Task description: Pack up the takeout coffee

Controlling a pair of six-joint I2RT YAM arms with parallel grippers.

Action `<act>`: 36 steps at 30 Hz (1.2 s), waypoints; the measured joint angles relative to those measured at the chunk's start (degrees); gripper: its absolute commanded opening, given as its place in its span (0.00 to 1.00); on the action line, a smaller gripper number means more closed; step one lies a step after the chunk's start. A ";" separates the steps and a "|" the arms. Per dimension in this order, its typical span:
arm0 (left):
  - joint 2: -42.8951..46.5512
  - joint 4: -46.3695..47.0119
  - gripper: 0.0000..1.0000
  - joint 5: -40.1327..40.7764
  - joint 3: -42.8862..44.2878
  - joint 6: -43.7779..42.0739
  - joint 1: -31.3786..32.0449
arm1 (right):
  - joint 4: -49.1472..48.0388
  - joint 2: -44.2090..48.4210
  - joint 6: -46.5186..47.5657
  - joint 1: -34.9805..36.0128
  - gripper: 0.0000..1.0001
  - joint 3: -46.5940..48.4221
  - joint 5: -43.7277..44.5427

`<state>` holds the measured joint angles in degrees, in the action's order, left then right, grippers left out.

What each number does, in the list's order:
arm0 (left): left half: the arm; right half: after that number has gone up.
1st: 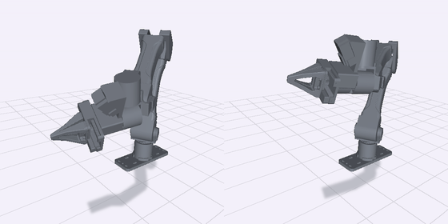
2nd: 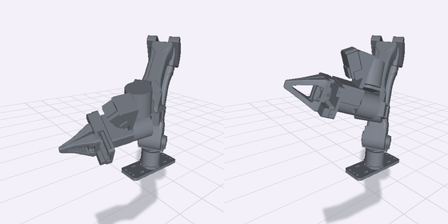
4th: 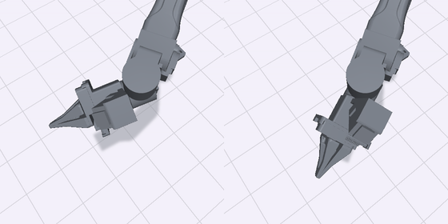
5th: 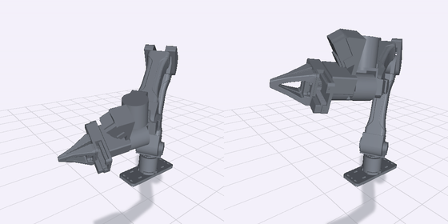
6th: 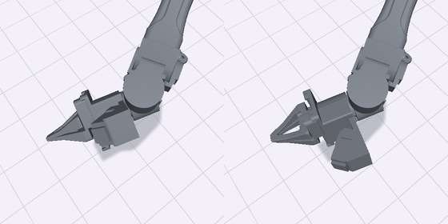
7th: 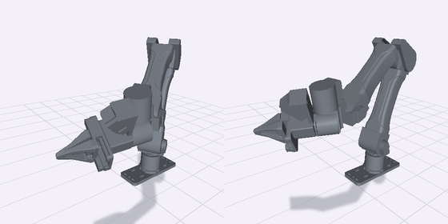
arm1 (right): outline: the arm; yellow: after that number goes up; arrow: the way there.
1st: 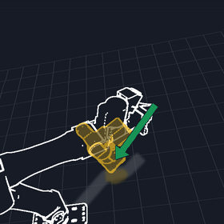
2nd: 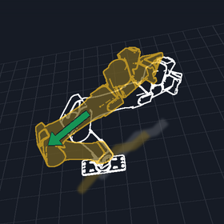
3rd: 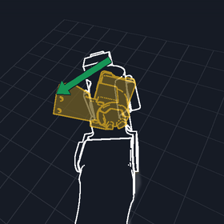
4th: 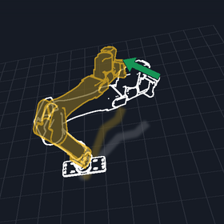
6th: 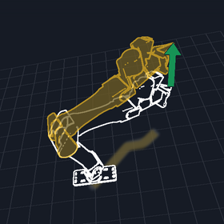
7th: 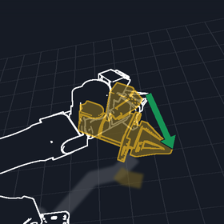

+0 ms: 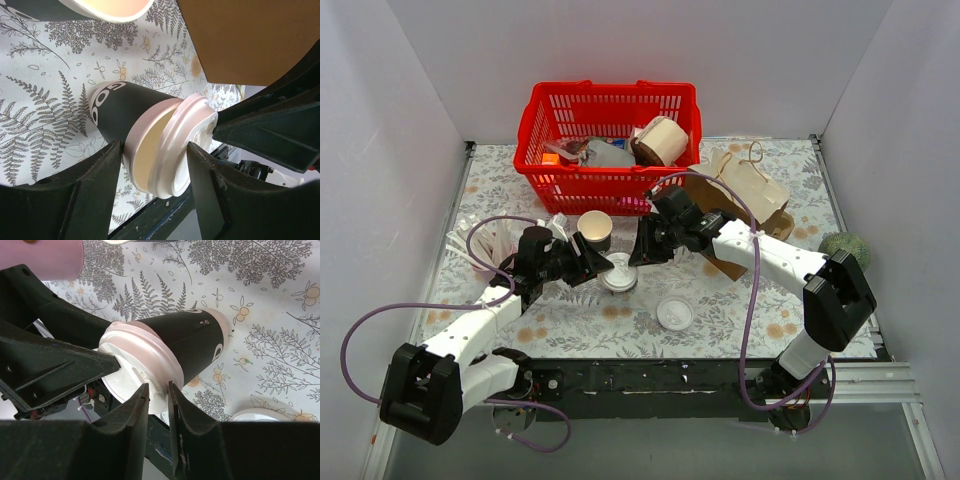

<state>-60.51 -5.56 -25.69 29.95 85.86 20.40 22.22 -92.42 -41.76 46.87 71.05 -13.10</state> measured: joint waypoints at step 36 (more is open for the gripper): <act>-0.81 1.07 0.37 -0.50 0.26 0.24 0.02 | -13.11 9.31 -5.97 -3.69 0.64 -17.68 -0.44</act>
<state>-61.32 -4.49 -26.20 30.22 86.11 20.43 9.10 -83.11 -47.72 43.18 53.36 -13.54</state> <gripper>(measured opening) 0.370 0.637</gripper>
